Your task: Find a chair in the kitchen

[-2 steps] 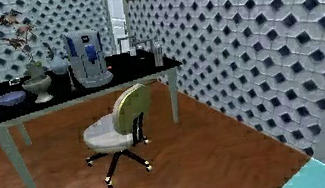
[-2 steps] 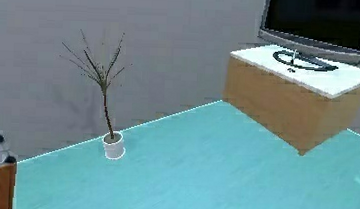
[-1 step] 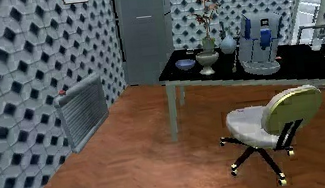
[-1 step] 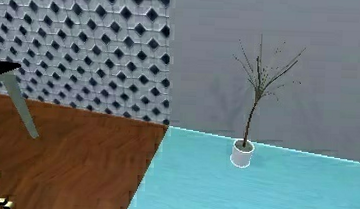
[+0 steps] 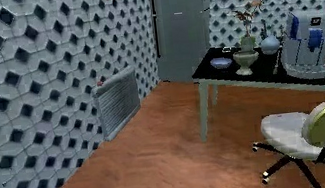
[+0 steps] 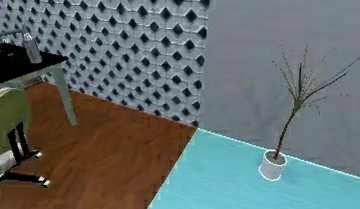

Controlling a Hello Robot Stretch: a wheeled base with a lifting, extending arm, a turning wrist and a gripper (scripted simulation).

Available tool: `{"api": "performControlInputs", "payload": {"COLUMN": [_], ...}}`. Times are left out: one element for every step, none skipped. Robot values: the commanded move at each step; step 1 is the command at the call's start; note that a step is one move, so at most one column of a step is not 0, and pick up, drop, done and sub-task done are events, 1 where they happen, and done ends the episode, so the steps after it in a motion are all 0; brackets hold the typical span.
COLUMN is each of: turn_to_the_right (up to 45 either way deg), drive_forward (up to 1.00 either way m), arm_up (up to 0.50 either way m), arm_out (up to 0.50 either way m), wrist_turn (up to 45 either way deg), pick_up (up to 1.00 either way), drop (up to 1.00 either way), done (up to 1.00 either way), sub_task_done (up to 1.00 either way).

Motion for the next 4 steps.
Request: {"api": "performControlInputs", "payload": {"turn_to_the_right": [0.0, 3.0, 0.0, 45.0], "drive_forward": [1.0, 0.0, 0.1, 0.0], "arm_up": [0.0, 0.0, 0.0, 0.0], "arm_out": [0.0, 0.0, 0.0, 0.0], "wrist_turn": [0.0, 0.0, 0.0, 0.0], "pick_up": [0.0, 0.0, 0.0, 0.0], "drop": [0.0, 0.0, 0.0, 0.0], "done": [0.0, 0.0, 0.0, 0.0], "sub_task_done": [0.0, 0.0, 0.0, 0.0]}}
